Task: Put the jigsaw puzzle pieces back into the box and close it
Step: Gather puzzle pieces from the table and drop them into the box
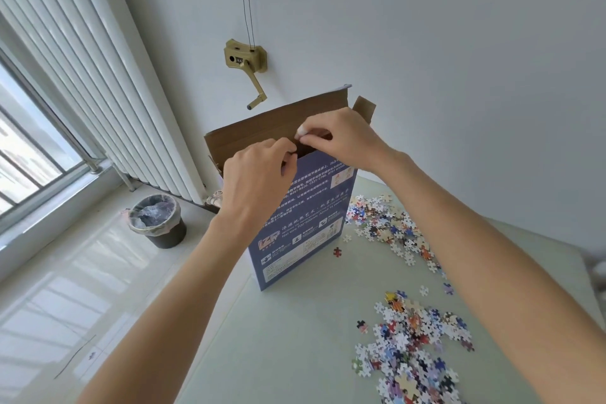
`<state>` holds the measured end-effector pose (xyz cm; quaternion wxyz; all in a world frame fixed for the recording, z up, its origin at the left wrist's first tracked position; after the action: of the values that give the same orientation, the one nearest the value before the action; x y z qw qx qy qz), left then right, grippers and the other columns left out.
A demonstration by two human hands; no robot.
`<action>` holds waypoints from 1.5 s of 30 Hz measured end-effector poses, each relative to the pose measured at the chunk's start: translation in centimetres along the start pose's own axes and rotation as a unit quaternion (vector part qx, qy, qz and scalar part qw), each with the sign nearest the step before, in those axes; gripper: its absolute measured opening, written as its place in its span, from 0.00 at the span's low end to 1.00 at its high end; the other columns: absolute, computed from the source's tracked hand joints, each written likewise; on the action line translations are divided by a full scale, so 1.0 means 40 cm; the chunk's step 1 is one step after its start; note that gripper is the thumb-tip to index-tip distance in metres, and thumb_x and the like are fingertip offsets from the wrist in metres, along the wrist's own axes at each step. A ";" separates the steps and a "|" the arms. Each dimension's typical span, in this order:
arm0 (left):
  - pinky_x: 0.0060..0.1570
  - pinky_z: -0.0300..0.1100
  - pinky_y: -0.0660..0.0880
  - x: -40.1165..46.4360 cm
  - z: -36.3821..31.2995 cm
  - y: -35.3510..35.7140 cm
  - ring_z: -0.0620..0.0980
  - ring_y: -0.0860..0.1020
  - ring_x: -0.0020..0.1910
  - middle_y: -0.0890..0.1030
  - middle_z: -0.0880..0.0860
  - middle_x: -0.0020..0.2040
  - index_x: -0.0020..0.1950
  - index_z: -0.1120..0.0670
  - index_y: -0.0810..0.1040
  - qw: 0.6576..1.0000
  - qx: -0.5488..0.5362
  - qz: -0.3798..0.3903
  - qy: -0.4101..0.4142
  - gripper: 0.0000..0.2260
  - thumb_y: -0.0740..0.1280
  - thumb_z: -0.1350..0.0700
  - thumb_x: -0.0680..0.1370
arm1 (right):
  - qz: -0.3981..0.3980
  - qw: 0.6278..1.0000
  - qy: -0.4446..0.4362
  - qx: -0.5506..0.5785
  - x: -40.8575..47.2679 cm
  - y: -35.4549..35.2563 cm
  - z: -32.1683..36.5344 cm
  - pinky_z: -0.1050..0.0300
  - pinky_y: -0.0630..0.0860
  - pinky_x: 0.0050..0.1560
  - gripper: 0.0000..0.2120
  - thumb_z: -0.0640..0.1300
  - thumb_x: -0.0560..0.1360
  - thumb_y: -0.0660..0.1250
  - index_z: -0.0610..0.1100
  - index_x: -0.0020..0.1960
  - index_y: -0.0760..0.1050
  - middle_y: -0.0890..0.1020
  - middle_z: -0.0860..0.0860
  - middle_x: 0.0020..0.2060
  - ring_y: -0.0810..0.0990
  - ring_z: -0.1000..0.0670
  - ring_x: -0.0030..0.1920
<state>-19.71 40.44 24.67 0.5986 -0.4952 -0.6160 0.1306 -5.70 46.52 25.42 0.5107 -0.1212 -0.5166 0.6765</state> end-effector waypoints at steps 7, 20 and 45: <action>0.26 0.37 0.75 -0.148 -0.118 0.050 0.44 0.79 0.35 0.82 0.47 0.38 0.50 0.52 0.82 0.975 -0.148 -0.085 0.141 0.06 0.65 0.57 0.76 | -0.278 0.953 0.123 -0.022 -0.438 0.027 -0.002 0.62 0.78 0.43 0.07 0.41 0.76 0.66 0.40 0.52 0.80 0.84 0.49 0.46 0.82 0.54 0.43; 0.55 0.47 0.73 -0.700 -0.250 0.578 0.55 0.65 0.66 0.62 0.55 0.70 0.75 0.44 0.52 0.828 -0.088 0.553 0.031 0.39 0.71 0.43 0.71 | 0.124 0.701 0.700 0.060 -1.321 0.420 -0.041 0.51 0.69 0.60 0.45 0.57 0.65 0.75 0.49 0.72 0.54 0.57 0.43 0.65 0.66 0.42 0.63; 0.58 0.49 0.74 -0.764 -0.369 0.714 0.55 0.59 0.66 0.58 0.54 0.68 0.75 0.49 0.49 0.824 -0.079 0.560 0.011 0.55 0.78 0.40 0.59 | 0.254 0.801 0.539 -0.056 -1.145 0.452 -0.299 0.36 0.59 0.67 0.55 0.63 0.59 0.75 0.52 0.75 0.46 0.48 0.47 0.74 0.49 0.40 0.72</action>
<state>-0.29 24.21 -11.76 0.3880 -0.8022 -0.2341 0.3889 12.92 17.02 -11.33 0.5090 -0.6221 -0.1455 0.5769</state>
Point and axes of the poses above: each hand's wrist, its own x-axis towards the middle knuckle, its own y-axis out of the palm, z = x × y, the point moved 5 cm from there along x, towards the middle knuckle
